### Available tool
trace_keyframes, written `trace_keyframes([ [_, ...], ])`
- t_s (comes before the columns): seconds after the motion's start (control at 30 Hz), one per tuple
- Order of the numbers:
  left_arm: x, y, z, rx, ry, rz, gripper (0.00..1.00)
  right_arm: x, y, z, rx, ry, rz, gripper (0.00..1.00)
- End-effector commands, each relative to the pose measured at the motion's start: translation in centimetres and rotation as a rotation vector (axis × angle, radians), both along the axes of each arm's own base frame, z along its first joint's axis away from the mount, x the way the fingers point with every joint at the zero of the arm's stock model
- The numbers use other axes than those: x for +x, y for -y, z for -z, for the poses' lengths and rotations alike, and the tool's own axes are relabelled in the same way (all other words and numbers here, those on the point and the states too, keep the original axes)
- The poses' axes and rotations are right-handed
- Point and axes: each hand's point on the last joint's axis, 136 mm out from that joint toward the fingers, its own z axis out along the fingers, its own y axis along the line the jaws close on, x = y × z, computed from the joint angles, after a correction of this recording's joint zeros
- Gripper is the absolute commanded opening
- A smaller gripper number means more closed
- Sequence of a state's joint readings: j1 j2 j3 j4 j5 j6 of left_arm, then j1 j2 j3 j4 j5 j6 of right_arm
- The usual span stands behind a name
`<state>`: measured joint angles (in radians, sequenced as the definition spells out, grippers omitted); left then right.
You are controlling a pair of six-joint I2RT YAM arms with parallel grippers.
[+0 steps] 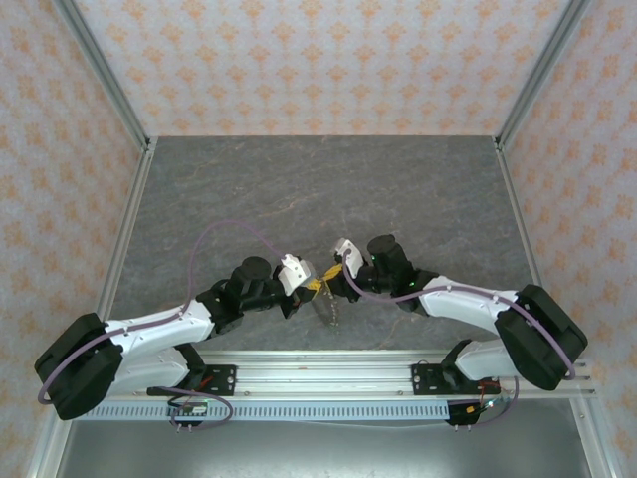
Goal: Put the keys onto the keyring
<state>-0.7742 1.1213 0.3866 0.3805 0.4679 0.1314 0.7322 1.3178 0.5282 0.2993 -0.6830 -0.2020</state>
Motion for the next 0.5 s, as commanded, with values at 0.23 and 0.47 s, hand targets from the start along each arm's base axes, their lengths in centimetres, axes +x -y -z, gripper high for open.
trace_keyframes([
  [0.23, 1.0, 2.1, -3.8, -0.124, 0.056, 0.033, 0.00, 0.2, -2.8, 0.7, 0.014, -0.119, -0.011, 0.12],
  [0.47, 1.2, 1.2, -3.9, -0.107, 0.078, -0.011, 0.00, 3.3, -0.8, -0.7, 0.016, 0.046, 0.185, 0.11],
])
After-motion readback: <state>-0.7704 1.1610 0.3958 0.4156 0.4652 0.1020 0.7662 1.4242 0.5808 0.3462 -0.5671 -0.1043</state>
